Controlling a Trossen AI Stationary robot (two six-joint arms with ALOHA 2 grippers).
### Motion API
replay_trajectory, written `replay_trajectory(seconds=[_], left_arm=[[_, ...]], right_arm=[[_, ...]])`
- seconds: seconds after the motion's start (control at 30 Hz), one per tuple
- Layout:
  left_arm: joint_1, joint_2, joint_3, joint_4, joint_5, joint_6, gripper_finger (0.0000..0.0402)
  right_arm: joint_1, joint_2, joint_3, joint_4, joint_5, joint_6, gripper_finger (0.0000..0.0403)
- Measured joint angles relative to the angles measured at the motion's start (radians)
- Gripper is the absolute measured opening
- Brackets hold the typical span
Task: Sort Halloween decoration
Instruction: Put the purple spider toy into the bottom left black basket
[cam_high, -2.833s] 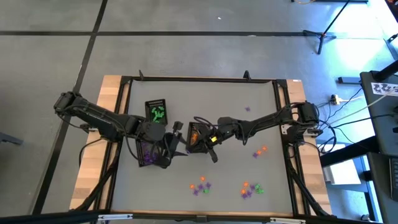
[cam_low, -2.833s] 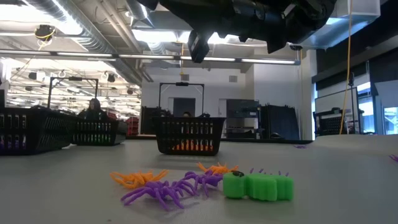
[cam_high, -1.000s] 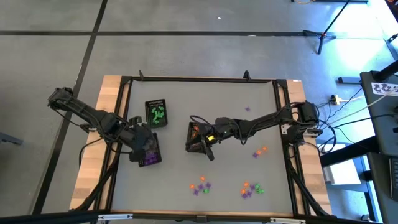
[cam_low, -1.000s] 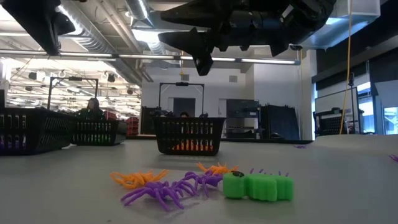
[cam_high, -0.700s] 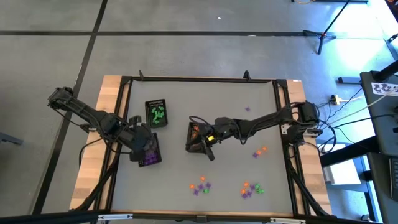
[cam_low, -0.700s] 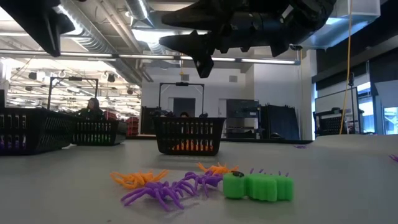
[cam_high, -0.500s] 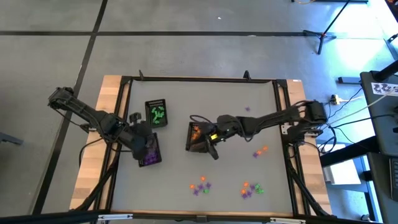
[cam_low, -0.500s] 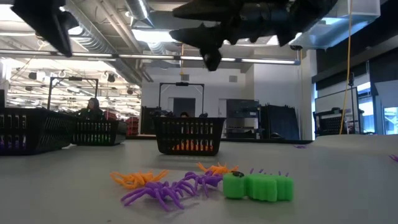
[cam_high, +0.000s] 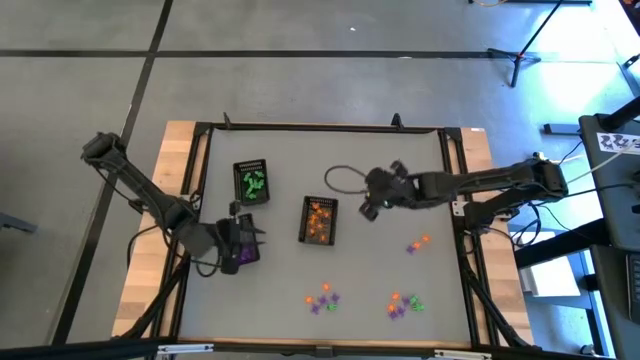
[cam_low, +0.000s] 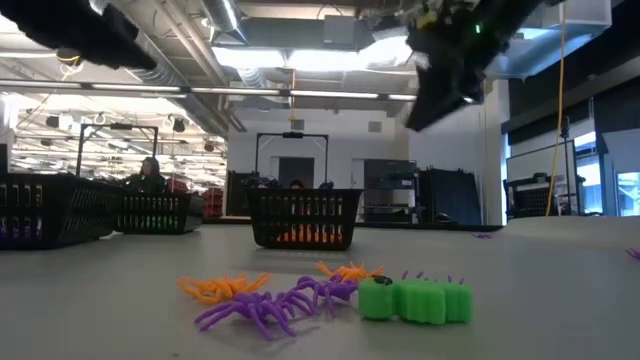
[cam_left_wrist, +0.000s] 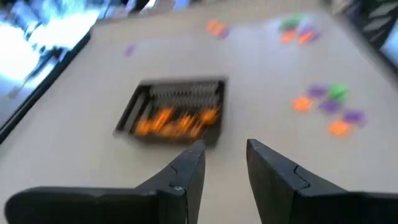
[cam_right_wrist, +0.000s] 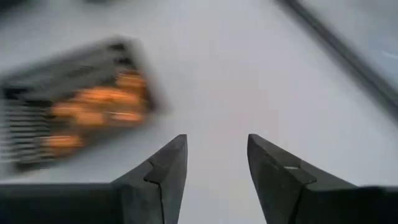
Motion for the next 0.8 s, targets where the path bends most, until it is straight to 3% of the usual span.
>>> replay_trajectory(seconds=[0.13,0.3,0.4,0.6,0.8], left_arm=[[0.004,-0.068,-0.094,0.302,0.024,0.176,0.011],[0.016,-0.129,-0.207,0.651,0.09,0.332,0.011],[0.018,-0.143,-0.253,0.778,0.113,0.373,0.011],[0.019,-0.141,-0.278,0.81,0.102,0.376,0.011],[0.019,-0.141,-0.278,0.81,0.103,0.374,0.011]], right_arm=[[-0.124,0.0,-0.018,-0.13,0.019,0.059,0.0168],[-0.329,0.006,-0.112,-0.088,-0.071,0.032,0.0168],[-0.461,0.005,-0.187,-0.022,-0.148,0.012,0.0168],[-0.658,0.005,-0.343,0.2,-0.271,-0.019,0.0168],[-0.72,0.005,-0.416,0.266,-0.317,-0.02,0.0168]])
